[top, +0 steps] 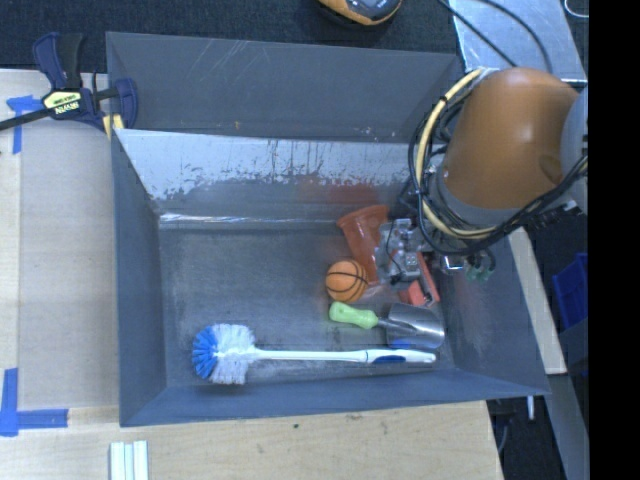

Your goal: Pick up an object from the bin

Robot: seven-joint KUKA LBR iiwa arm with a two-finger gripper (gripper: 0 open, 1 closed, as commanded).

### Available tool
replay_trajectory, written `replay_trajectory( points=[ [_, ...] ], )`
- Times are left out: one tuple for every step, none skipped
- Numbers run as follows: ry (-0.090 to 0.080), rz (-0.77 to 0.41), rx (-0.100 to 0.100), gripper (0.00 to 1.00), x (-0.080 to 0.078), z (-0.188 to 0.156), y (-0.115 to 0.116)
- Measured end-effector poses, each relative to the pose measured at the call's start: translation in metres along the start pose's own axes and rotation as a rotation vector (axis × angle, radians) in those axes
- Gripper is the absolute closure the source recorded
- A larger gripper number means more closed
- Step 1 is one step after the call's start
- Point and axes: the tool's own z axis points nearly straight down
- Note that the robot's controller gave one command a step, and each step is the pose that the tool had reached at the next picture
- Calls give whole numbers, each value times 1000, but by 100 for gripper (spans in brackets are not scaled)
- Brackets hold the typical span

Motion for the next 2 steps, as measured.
replay_trajectory(
  points=[
    [4, 230, 1, 100, 17, 71, 46],
    [4, 230, 1, 100, 17, 71, 46]
  ],
)
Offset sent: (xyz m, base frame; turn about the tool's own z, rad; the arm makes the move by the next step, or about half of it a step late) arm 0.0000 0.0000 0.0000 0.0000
